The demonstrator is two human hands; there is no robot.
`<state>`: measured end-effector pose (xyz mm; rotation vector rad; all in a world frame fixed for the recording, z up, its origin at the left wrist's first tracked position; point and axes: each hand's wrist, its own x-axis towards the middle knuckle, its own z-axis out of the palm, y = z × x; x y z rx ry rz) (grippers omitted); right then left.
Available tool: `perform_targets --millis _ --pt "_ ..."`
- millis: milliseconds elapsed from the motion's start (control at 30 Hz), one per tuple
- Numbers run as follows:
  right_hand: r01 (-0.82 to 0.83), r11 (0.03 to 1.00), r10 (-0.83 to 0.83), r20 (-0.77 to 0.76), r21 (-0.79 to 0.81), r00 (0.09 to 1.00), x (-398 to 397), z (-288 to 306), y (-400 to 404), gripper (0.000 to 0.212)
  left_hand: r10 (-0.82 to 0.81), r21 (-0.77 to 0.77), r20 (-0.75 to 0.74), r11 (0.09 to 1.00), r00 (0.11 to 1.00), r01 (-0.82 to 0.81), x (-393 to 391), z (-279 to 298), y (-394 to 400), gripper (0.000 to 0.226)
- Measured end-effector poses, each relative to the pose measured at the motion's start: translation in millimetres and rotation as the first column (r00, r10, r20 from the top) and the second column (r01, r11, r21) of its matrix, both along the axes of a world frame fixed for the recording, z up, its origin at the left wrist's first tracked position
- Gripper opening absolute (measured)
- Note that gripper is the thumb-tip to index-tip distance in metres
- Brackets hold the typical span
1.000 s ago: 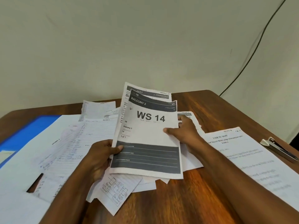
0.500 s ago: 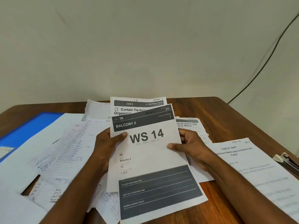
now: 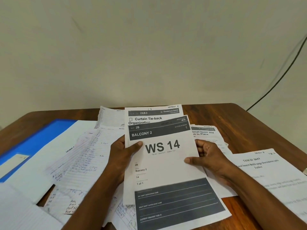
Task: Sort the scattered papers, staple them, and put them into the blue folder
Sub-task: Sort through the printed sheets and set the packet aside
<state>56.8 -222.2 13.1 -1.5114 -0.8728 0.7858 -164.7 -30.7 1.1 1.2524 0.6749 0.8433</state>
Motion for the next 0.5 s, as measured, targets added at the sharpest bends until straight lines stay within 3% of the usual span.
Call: perform_targets --millis 267,400,500 --pt "0.033 0.999 -0.033 0.039 -0.018 0.999 -2.1 -1.4 -0.2 0.047 0.078 -0.001 0.008 0.997 0.997 -0.078 6.0 -4.2 7.2 0.047" --pt "0.073 0.997 -0.073 0.04 0.004 0.997 3.4 -4.8 0.6 0.052 0.163 0.089 0.004 0.983 0.987 -0.163 8.2 -6.6 8.6 0.074" --pt "0.143 0.99 -0.144 0.036 0.01 0.989 4.9 -6.7 1.6 0.044 0.221 0.191 -0.041 0.959 0.974 -0.209 9.0 -9.1 6.5 0.079"
